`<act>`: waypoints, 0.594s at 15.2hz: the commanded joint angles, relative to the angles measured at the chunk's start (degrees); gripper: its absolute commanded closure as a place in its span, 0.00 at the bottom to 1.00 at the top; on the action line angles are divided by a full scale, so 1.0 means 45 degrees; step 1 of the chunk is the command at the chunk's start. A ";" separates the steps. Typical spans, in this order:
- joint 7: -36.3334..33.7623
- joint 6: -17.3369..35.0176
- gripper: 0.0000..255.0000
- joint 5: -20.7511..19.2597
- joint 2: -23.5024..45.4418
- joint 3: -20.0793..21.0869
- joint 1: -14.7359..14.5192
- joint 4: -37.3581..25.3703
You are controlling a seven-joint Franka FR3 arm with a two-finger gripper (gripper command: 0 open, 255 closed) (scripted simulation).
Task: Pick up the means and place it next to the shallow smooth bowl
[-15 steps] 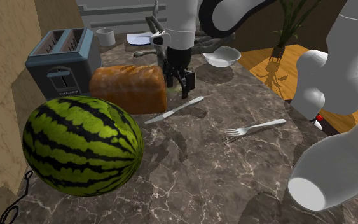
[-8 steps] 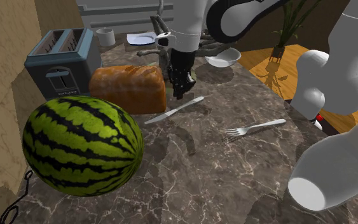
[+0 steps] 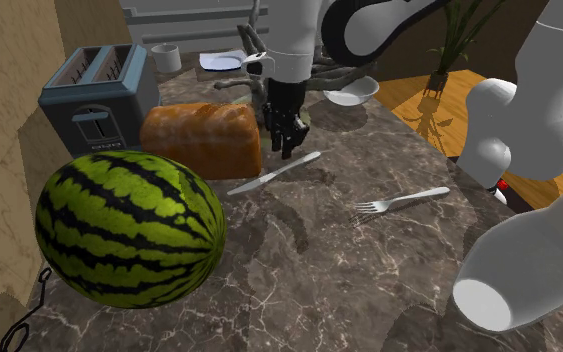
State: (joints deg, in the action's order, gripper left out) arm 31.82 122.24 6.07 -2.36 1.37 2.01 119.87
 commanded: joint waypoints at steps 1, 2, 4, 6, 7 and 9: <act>-0.0072 -0.0197 0.00 -0.0254 -0.0128 -0.0025 0.0039 0.0250; -0.0142 -0.0391 0.00 -0.0508 -0.0275 -0.0060 0.0093 0.0487; -0.0259 -0.0752 0.00 -0.0961 -0.0543 -0.0116 0.0199 0.0898; -0.0257 -0.0412 0.00 -0.0956 -0.0418 -0.0099 0.0206 0.1113; -0.0255 -0.0242 0.00 -0.0953 -0.0352 -0.0093 0.0208 0.1217; -0.0253 0.0099 0.00 -0.0948 -0.0210 -0.0081 0.0210 0.1416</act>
State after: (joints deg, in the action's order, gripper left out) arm 30.61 126.11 1.82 -5.49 1.31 2.68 124.48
